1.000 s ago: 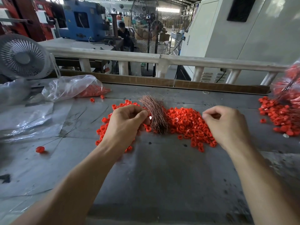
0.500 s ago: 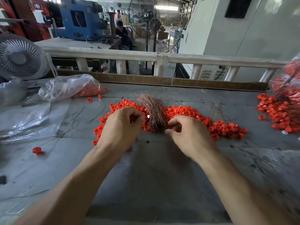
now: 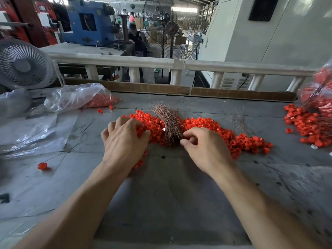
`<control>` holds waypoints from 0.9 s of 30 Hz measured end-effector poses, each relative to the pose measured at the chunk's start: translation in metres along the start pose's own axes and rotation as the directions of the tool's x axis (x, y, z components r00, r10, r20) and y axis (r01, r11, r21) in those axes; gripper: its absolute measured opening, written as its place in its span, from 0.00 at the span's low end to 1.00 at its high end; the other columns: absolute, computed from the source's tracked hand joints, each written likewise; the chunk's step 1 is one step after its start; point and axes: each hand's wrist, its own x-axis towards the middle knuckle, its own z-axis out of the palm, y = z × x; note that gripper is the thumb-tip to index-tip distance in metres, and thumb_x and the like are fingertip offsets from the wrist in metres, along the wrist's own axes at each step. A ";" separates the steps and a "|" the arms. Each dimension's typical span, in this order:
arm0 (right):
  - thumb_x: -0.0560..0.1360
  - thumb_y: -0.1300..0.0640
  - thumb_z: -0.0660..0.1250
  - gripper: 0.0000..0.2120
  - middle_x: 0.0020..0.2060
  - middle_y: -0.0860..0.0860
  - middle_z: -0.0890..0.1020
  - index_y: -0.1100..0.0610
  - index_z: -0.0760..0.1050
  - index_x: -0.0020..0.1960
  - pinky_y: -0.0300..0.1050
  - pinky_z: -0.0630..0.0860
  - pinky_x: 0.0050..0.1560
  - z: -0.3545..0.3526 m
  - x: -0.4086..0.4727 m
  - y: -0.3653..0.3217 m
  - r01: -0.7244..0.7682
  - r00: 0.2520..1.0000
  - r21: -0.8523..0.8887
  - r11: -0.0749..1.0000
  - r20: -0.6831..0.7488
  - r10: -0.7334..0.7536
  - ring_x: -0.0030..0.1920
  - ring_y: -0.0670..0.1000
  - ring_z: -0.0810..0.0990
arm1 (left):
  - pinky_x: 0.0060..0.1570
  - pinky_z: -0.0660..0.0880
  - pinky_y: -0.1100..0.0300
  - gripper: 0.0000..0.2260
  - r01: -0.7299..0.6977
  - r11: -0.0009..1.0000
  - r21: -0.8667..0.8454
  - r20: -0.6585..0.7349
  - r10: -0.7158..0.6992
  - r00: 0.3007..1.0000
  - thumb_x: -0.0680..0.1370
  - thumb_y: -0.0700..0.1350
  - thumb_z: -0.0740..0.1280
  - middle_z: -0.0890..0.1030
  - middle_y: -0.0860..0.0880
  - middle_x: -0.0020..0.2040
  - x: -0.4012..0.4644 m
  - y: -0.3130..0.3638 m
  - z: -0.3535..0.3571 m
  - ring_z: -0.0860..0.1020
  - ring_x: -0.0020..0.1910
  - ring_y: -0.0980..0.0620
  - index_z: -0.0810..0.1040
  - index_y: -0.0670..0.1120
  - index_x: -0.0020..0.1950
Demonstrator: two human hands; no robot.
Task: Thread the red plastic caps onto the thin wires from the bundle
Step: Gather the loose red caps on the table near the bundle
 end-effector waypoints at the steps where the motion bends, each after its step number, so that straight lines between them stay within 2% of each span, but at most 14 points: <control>1: 0.76 0.50 0.73 0.09 0.42 0.43 0.81 0.49 0.83 0.55 0.47 0.78 0.51 0.000 0.000 -0.001 -0.004 1.000 0.007 1.000 -0.010 0.004 0.46 0.47 0.79 | 0.70 0.56 0.49 0.14 0.005 1.000 -0.001 -0.004 -0.005 1.000 0.79 0.60 0.66 0.73 0.52 0.67 0.000 0.000 0.002 0.66 0.67 0.46 0.79 0.57 0.62; 6: 0.77 0.50 0.72 0.07 0.40 0.42 0.82 0.49 0.83 0.55 0.46 0.79 0.48 -0.005 0.000 -0.002 -0.033 0.999 0.044 0.998 -0.040 0.035 0.44 0.46 0.81 | 0.71 0.59 0.48 0.15 -0.040 0.999 -0.010 -0.026 0.040 0.999 0.80 0.60 0.64 0.74 0.51 0.65 0.004 0.004 0.013 0.67 0.67 0.46 0.79 0.55 0.63; 11: 0.77 0.49 0.72 0.05 0.37 0.42 0.83 0.49 0.84 0.49 0.46 0.80 0.45 -0.011 0.000 -0.003 -0.060 0.997 0.054 0.997 -0.042 0.062 0.41 0.45 0.81 | 0.68 0.63 0.49 0.13 -0.101 0.989 -0.105 -0.115 0.088 0.989 0.81 0.57 0.62 0.77 0.51 0.62 0.009 0.009 0.014 0.70 0.64 0.48 0.80 0.54 0.61; 13: 0.78 0.48 0.71 0.08 0.34 0.44 0.83 0.51 0.83 0.45 0.46 0.78 0.40 -0.014 0.002 -0.002 -0.077 0.995 0.006 0.997 -0.059 0.077 0.37 0.46 0.81 | 0.65 0.63 0.52 0.11 -0.143 0.981 -0.129 -0.171 0.120 0.978 0.82 0.56 0.63 0.78 0.52 0.60 0.009 0.010 0.010 0.71 0.63 0.49 0.80 0.54 0.59; 17: 0.78 0.43 0.70 0.19 0.24 0.49 0.78 0.56 0.79 0.35 0.43 0.69 0.30 -0.023 0.003 0.003 -0.171 0.984 -0.119 0.978 -0.079 0.163 0.29 0.50 0.77 | 0.59 0.64 0.56 0.07 -0.193 0.972 -0.134 -0.234 0.158 0.959 0.82 0.53 0.64 0.78 0.54 0.56 0.006 0.012 0.000 0.73 0.58 0.51 0.80 0.54 0.54; 21: 0.77 0.42 0.69 0.23 0.22 0.49 0.79 0.57 0.78 0.30 0.41 0.71 0.31 -0.028 0.002 0.011 -0.266 0.964 -0.152 0.952 -0.013 0.267 0.28 0.51 0.79 | 0.58 0.72 0.51 0.07 -0.200 0.959 -0.201 -0.211 0.157 0.965 0.82 0.52 0.65 0.78 0.56 0.51 0.000 0.013 -0.006 0.75 0.54 0.51 0.81 0.53 0.50; 24: 0.77 0.43 0.70 0.22 0.22 0.48 0.78 0.55 0.78 0.31 0.39 0.66 0.29 -0.027 0.002 0.014 -0.284 0.958 -0.160 0.945 0.000 0.288 0.29 0.49 0.78 | 0.55 0.75 0.47 0.08 -0.202 0.950 -0.239 -0.194 0.157 0.968 0.82 0.50 0.66 0.80 0.55 0.47 0.000 0.014 -0.007 0.77 0.50 0.51 0.80 0.51 0.45; 27: 0.77 0.43 0.70 0.19 0.23 0.45 0.78 0.53 0.78 0.33 0.39 0.63 0.29 -0.025 0.003 0.014 -0.276 0.960 -0.171 0.946 -0.007 0.279 0.29 0.47 0.77 | 0.49 0.76 0.49 0.10 -0.213 0.941 -0.264 -0.170 0.172 0.970 0.82 0.49 0.66 0.80 0.54 0.42 -0.001 0.015 -0.005 0.78 0.44 0.50 0.81 0.49 0.43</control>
